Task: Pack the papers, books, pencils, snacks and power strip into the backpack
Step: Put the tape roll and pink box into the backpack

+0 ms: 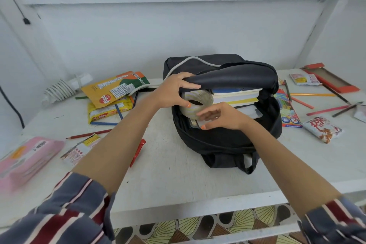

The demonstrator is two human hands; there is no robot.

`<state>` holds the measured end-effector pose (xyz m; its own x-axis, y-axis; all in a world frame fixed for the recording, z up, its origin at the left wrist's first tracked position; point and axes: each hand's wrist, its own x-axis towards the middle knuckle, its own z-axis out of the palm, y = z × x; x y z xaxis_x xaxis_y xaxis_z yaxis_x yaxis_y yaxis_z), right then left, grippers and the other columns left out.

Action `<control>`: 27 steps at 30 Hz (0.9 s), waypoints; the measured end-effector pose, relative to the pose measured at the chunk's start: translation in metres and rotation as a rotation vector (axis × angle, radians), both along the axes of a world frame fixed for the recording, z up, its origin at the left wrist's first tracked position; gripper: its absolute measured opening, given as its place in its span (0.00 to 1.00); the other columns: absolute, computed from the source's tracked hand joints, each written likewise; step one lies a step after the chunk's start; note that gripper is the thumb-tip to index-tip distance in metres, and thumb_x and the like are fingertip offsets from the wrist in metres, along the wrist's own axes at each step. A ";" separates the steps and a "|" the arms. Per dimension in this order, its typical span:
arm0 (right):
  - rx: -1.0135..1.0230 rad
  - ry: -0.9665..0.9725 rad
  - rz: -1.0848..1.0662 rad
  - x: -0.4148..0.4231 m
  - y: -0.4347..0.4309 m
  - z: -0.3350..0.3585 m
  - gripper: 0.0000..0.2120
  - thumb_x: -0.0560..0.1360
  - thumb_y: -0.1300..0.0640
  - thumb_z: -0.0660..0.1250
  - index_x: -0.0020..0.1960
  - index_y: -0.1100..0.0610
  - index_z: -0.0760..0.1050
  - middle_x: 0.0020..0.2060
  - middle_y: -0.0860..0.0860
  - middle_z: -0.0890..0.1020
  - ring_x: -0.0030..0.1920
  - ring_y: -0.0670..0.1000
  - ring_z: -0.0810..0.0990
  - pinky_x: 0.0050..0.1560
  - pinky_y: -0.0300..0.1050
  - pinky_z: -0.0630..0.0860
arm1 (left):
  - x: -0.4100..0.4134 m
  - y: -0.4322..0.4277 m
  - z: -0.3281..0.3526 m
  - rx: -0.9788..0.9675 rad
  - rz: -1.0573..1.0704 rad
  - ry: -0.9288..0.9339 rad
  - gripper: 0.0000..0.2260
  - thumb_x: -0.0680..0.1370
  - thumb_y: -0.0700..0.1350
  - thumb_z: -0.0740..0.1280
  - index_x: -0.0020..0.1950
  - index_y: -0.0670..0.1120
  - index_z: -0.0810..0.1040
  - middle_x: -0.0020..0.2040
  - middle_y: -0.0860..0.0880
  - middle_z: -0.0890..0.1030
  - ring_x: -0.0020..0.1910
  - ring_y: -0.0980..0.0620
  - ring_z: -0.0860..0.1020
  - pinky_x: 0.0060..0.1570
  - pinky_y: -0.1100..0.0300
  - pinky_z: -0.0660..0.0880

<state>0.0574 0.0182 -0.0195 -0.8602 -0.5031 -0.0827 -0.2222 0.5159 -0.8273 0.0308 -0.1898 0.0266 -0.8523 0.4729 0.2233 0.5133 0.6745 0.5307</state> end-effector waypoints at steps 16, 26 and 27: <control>0.134 0.070 0.052 -0.046 -0.033 -0.002 0.26 0.71 0.57 0.73 0.67 0.51 0.71 0.65 0.48 0.74 0.63 0.44 0.69 0.62 0.39 0.62 | -0.007 -0.004 0.005 -0.034 -0.006 0.032 0.25 0.66 0.39 0.76 0.63 0.49 0.78 0.70 0.47 0.66 0.68 0.51 0.63 0.64 0.64 0.58; 0.016 0.024 0.098 -0.021 -0.023 0.014 0.22 0.72 0.65 0.70 0.64 0.55 0.73 0.58 0.47 0.76 0.55 0.41 0.74 0.53 0.26 0.71 | 0.002 -0.006 0.000 0.017 0.005 -0.068 0.18 0.68 0.39 0.75 0.57 0.50 0.81 0.71 0.50 0.67 0.70 0.55 0.63 0.67 0.61 0.59; 0.004 0.022 0.096 -0.016 -0.024 0.016 0.22 0.72 0.64 0.70 0.65 0.56 0.72 0.58 0.47 0.76 0.55 0.41 0.75 0.53 0.27 0.72 | 0.006 -0.007 0.000 0.043 0.021 -0.063 0.17 0.69 0.39 0.74 0.57 0.50 0.81 0.70 0.50 0.68 0.69 0.55 0.64 0.65 0.62 0.59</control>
<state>0.0410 -0.0058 -0.0040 -0.8096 -0.5832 -0.0667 -0.2888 0.4947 -0.8197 0.0364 -0.1971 0.0263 -0.8750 0.4460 0.1883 0.4638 0.6607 0.5903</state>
